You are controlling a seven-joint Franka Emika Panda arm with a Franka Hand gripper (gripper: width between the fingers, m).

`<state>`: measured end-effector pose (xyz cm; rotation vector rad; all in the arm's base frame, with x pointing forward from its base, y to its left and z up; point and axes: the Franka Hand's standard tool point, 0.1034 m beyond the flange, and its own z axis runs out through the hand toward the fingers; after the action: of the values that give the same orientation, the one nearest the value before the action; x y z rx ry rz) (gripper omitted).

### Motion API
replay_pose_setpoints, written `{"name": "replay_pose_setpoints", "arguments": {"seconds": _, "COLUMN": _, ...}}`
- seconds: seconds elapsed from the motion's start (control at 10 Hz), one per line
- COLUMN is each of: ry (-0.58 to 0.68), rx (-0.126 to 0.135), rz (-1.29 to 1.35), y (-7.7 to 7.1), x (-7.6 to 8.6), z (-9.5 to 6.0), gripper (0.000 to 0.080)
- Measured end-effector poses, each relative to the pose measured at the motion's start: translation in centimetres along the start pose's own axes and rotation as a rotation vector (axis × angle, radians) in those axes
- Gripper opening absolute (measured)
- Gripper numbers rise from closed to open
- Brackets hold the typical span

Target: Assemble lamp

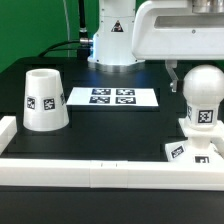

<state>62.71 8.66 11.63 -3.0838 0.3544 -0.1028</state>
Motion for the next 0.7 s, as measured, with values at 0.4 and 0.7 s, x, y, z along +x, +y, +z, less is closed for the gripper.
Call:
{"name": "replay_pose_setpoints", "arguments": {"seconds": 0.4, "ry": -0.019, "rx": 0.028, "rz": 0.407, "y": 0.07, "x": 0.0, "z": 0.01, "gripper": 0.0577}}
{"name": "replay_pose_setpoints", "arguments": {"seconds": 0.7, "ry": -0.053, "rx": 0.032, "rz": 0.676, "y": -0.1, "x": -0.09, "z": 0.1, "gripper": 0.0577}}
